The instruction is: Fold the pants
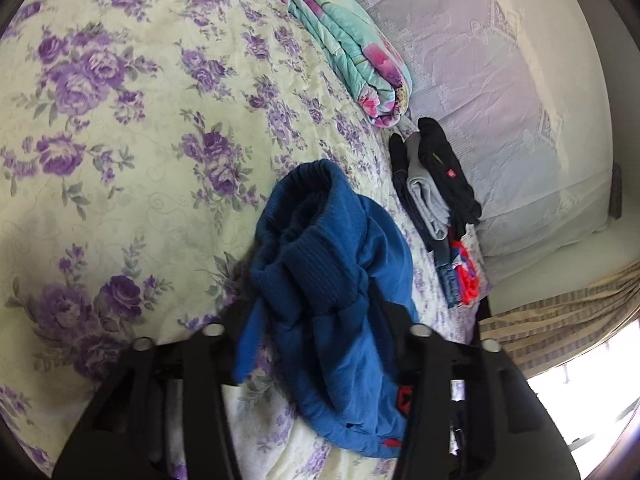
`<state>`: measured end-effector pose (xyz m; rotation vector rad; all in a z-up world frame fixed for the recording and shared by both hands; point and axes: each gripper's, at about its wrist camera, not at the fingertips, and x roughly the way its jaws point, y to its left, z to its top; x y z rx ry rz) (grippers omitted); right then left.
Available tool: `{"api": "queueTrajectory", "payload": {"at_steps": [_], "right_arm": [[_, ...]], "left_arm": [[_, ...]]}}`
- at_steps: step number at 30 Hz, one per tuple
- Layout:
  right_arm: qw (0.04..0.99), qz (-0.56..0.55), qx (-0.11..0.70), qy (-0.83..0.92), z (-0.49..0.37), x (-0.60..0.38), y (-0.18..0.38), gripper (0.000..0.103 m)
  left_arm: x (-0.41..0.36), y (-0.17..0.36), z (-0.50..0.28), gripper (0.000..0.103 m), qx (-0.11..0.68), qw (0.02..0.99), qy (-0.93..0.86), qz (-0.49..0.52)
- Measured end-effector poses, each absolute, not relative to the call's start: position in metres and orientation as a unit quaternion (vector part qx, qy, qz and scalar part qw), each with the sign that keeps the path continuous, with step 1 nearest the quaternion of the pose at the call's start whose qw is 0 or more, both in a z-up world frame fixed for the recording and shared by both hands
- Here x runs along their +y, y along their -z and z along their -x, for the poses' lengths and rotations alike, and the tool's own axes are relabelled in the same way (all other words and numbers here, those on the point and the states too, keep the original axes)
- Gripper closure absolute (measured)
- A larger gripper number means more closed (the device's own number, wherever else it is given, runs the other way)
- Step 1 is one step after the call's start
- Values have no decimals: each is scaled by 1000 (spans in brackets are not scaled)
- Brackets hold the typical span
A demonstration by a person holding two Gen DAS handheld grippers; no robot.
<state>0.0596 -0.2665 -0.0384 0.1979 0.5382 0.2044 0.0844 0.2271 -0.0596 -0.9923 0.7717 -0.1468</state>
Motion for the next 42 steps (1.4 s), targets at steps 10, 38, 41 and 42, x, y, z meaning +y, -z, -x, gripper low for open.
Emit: {"api": "queueTrajectory", "payload": {"at_steps": [10, 38, 41, 42], "right_arm": [[933, 46, 349, -75, -76, -216, 65, 12], [935, -191, 295, 31, -39, -382, 64, 5], [927, -219, 303, 27, -43, -396, 78, 5], [926, -231, 299, 21, -42, -399, 80, 5]], "left_arm": [[202, 17, -71, 76, 325, 871, 55, 365], [-120, -64, -72, 78, 268, 942, 197, -34], [-172, -48, -60, 78, 238, 945, 200, -105], [-183, -42, -56, 78, 234, 944, 201, -121]]}}
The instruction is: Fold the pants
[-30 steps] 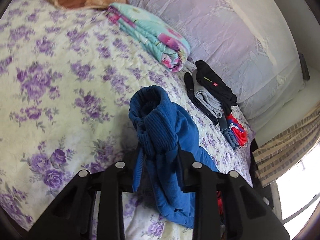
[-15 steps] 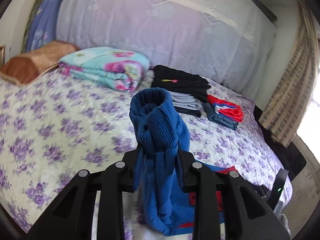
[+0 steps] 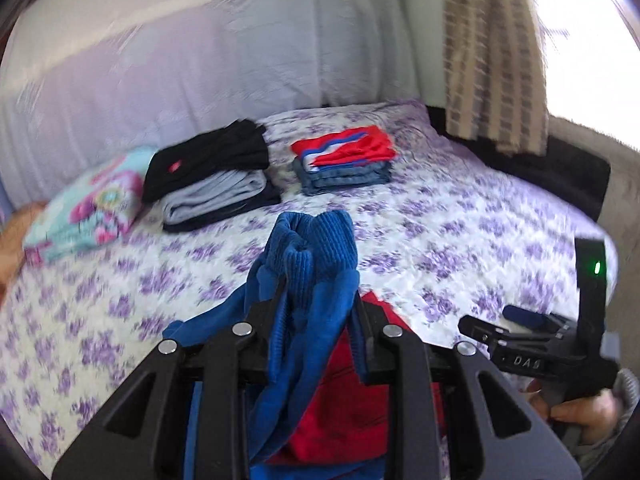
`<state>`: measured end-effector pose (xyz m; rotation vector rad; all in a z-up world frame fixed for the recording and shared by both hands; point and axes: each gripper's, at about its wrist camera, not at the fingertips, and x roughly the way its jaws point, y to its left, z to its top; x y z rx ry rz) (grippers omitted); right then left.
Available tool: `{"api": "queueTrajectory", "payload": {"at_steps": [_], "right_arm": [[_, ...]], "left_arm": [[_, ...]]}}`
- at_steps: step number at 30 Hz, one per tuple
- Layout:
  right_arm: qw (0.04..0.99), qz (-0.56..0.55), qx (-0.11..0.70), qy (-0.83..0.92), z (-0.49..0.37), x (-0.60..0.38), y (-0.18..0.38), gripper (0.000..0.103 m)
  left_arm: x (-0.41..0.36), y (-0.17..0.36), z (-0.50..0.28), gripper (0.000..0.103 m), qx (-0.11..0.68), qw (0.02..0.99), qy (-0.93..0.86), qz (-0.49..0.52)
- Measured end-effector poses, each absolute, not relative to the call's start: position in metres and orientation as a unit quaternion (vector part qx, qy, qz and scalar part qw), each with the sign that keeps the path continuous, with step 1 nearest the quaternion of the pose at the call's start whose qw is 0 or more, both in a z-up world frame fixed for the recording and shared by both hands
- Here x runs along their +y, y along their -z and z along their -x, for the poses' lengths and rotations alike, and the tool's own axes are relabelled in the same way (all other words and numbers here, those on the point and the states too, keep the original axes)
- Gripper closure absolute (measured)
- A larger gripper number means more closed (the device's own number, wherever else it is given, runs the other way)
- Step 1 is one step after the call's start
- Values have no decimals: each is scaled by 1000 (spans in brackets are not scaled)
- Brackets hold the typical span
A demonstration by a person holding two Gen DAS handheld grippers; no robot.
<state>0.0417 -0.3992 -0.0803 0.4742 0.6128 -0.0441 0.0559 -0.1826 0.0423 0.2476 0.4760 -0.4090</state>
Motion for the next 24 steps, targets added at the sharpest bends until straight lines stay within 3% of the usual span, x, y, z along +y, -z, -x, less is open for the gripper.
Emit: {"api": "queueTrajectory", "payload": {"at_steps": [5, 7, 9, 10, 13, 20, 24], "right_arm": [[924, -252, 286, 9, -40, -404, 84, 5], [924, -257, 282, 5, -39, -406, 83, 5], [923, -263, 280, 2, -39, -407, 83, 5], [923, -264, 279, 1, -39, -408, 84, 5], [923, -264, 280, 1, -38, -408, 84, 5], [948, -196, 249, 1, -48, -386, 33, 5], [959, -146, 239, -31, -65, -345, 5, 5]], "left_arm": [[-231, 4, -43, 74, 260, 919, 213, -206], [-238, 18, -37, 44, 274, 902, 244, -227], [-242, 25, -23, 24, 289, 879, 300, -232], [-243, 27, -16, 20, 282, 875, 312, -239], [-236, 24, -1, 20, 256, 876, 318, -258], [-133, -39, -44, 20, 260, 937, 218, -85], [-91, -37, -77, 20, 304, 940, 156, -15]]}}
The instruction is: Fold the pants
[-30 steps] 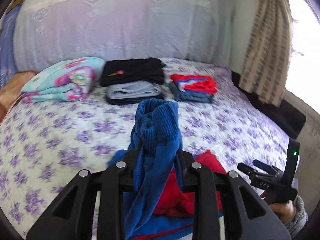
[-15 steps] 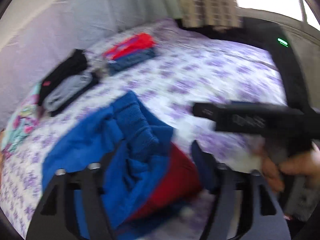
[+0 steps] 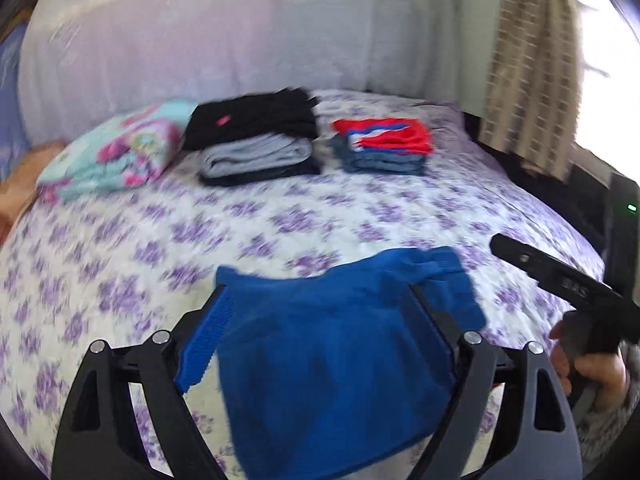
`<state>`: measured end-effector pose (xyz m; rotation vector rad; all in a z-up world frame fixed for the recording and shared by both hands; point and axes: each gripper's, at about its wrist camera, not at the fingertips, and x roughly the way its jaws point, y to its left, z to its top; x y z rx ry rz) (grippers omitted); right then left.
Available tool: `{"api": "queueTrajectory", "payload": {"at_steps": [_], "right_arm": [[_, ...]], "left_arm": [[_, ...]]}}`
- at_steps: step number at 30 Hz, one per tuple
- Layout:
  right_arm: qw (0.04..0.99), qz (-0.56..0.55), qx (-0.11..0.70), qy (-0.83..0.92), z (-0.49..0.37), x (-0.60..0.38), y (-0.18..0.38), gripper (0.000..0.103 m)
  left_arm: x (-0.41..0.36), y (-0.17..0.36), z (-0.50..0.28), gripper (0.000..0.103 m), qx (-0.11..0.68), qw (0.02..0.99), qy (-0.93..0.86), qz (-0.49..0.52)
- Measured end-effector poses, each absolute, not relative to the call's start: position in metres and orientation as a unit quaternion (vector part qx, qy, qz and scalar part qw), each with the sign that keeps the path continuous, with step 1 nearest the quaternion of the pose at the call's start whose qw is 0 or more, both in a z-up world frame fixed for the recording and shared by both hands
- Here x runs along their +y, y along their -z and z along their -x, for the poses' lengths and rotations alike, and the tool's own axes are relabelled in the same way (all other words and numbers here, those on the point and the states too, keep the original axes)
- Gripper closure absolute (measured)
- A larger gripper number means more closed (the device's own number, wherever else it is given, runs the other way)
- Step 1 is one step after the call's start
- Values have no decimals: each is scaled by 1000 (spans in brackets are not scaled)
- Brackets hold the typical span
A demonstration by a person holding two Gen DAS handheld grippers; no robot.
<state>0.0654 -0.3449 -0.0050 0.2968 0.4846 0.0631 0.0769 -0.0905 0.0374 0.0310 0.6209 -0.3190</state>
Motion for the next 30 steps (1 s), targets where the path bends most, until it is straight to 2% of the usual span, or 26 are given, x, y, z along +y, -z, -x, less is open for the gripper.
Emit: {"api": "queueTrajectory", "payload": {"at_steps": [5, 8, 10, 11, 14, 24, 30], "right_arm": [[955, -68, 288, -19, -86, -305, 25, 5], [933, -84, 349, -33, -95, -309, 61, 4], [917, -134, 371, -68, -99, -319, 75, 4], [913, -147, 373, -74, -99, -322, 78, 4], [919, -128, 368, -69, -98, -314, 72, 4], [954, -36, 294, -35, -62, -294, 20, 4], [952, 5, 305, -27, -47, -283, 30, 4]], "left_arm": [[-95, -5, -82, 20, 341, 927, 151, -47], [-105, 29, -83, 19, 367, 916, 150, -69], [-100, 46, -85, 5, 371, 916, 139, -56], [-92, 50, -90, 4, 379, 914, 141, -24], [-84, 49, -97, 4, 399, 904, 152, 3], [-90, 25, -79, 5, 360, 925, 120, -29], [-76, 17, -77, 5, 353, 930, 104, -8]]}}
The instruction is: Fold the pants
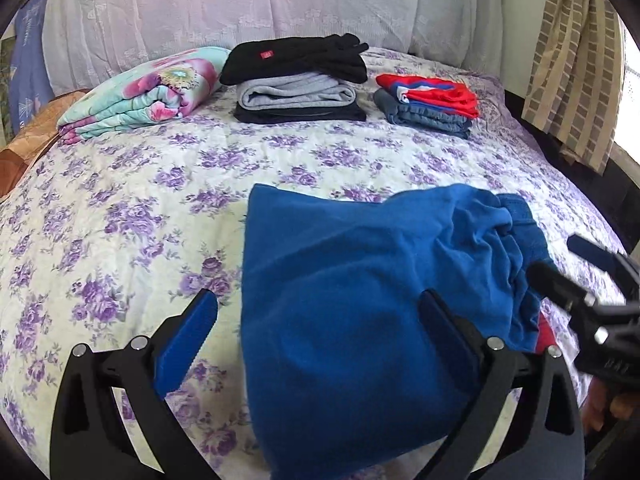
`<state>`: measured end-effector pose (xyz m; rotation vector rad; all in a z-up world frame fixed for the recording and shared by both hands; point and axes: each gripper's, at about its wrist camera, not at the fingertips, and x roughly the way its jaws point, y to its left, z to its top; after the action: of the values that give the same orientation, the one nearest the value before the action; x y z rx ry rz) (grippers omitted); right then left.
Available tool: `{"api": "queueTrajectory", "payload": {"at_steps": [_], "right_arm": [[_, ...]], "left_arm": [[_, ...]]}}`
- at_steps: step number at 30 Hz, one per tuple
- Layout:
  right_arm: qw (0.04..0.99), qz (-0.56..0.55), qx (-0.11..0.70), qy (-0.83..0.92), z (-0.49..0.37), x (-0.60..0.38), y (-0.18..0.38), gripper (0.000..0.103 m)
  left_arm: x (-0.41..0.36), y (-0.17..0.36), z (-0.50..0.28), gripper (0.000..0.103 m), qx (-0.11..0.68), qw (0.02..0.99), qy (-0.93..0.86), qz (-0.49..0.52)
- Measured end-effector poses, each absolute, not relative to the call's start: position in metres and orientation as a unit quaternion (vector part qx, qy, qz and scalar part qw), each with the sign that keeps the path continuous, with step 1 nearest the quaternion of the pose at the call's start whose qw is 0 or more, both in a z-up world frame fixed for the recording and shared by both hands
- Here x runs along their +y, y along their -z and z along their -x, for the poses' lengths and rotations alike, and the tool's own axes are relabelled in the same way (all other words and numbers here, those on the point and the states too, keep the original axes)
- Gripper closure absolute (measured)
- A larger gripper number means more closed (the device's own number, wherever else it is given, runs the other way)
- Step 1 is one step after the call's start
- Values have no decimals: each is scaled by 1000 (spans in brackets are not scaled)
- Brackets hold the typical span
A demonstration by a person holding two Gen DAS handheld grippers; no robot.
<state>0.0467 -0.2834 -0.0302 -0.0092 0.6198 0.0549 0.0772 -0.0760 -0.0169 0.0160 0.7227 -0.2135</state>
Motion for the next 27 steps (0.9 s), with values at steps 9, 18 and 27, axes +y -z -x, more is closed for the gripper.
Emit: {"api": "queueTrajectory", "payload": {"at_steps": [9, 18, 27], "right_arm": [[927, -33, 371, -40, -57, -296, 75, 4], [869, -215, 421, -149, -74, -334, 80, 3], [828, -301, 413, -231, -106, -335, 85, 55]], "left_arm": [[-68, 32, -85, 4, 375, 922, 92, -5], [-40, 44, -102, 4, 436, 881, 166, 82], [-52, 41, -114, 56, 441, 857, 248, 97]]}}
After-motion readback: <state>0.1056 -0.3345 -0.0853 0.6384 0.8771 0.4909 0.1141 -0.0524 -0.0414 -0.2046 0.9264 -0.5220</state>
